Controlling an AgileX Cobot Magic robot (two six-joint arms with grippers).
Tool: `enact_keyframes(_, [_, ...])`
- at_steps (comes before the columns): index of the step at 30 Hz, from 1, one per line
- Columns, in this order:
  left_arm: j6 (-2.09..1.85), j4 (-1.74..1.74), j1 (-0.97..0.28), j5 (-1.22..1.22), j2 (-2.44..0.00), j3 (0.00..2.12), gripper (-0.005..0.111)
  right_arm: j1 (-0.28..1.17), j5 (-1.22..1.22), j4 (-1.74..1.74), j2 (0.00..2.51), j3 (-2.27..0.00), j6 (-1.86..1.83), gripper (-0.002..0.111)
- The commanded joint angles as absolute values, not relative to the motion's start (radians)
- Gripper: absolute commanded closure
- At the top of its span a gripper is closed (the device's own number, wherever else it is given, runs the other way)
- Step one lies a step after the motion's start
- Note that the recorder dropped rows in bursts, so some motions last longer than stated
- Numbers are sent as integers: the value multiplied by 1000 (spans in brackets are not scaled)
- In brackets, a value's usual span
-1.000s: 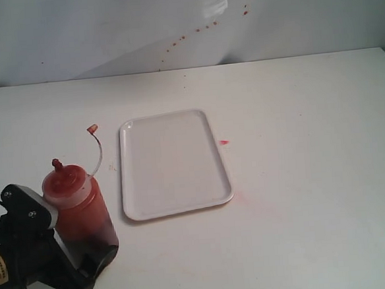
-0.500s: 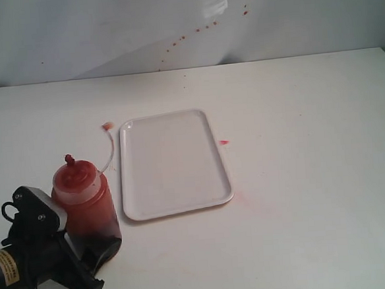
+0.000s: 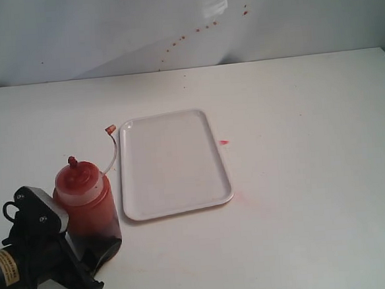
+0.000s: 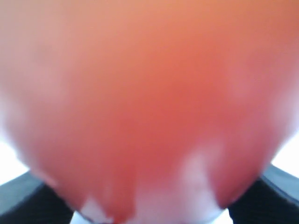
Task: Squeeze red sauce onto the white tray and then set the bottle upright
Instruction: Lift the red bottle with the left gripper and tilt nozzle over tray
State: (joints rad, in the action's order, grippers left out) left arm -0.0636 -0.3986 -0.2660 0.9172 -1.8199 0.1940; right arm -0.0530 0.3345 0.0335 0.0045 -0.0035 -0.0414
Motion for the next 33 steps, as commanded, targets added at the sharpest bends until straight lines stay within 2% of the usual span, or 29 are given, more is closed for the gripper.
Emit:
enact_keyframes(1, [-80,-375,-269,919,-1819,193,107,-60,334,40,0,0,-48,108])
enact_keyframes(7, [-58,-375,-269,890,-1741,190,107,-60,334,40,0,0,-48,108])
enact_keyframes(14, [-58,-375,-269,755,-1532,190,107,-60,334,40,0,0,-48,108])
enact_keyframes(21, [-15,-375,-269,433,-1265,272,107,-60,323,100,0,0,-84,108])
enact_keyframes(24, [26,-412,-269,311,-1210,338,107,-60,207,-37,0,0,-40,108])
enact_keyframes(29, [111,-542,-272,248,-1233,459,107,-60,-154,-344,0,0,14,108])
enact_keyframes(33, [191,-637,-272,148,-1297,594,107,-58,-122,-392,0,-5,31,108])
